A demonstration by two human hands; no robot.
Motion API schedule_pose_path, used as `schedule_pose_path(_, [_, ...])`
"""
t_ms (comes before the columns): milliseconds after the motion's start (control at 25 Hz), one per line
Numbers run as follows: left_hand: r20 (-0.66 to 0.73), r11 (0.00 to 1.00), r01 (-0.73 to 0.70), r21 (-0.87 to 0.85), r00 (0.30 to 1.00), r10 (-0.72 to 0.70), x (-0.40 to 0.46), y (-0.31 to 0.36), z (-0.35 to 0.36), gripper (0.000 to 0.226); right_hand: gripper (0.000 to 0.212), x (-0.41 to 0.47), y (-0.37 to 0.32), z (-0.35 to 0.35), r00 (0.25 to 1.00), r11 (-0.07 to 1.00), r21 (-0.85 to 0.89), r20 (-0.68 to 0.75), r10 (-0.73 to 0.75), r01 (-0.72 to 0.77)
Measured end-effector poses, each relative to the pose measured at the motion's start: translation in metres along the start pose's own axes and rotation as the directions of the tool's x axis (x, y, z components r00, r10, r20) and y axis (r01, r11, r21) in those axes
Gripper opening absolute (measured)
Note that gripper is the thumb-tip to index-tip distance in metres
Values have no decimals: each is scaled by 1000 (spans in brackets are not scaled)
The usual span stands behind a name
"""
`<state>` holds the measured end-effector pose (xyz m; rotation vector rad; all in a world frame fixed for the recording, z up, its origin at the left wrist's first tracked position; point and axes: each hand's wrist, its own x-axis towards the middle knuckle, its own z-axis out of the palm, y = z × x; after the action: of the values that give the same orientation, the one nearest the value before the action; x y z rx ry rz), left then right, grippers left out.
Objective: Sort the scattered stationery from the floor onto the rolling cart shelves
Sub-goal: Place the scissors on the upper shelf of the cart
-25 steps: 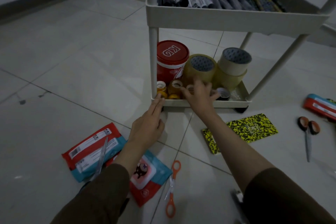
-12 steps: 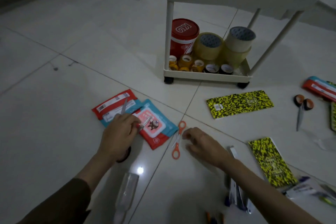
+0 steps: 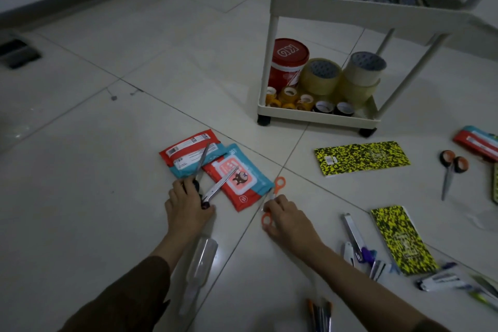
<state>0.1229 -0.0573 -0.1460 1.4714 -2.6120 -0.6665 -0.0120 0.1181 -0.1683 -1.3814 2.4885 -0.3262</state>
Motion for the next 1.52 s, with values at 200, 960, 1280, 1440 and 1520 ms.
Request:
schedule_pose_path(200, [72, 1000, -14, 21, 997, 13, -4, 8, 2, 70, 36, -6, 3, -1, 999, 1000, -6, 28, -29, 29])
schedule_pose_path(960, [294, 664, 24, -747, 908, 298, -21, 105, -33, 35, 20, 27, -48, -113, 979, 443, 891, 8, 206, -100])
schedule_pose_path(1280, [38, 470, -219, -855, 878, 478, 19, 208, -117, 18, 11, 57, -32, -282, 908, 565, 818, -314, 277, 111])
schedule_pose_path(1440, [-66, 432, -409, -804, 784, 617, 33, 260, -183, 25, 24, 65, -21, -368, 812, 651, 745, -465, 352, 145])
schedule_pose_path(1520, [-86, 416, -445, -793, 757, 647, 37, 283, -208, 25, 26, 68, -14, -401, 775, 690, 708, -517, 363, 149])
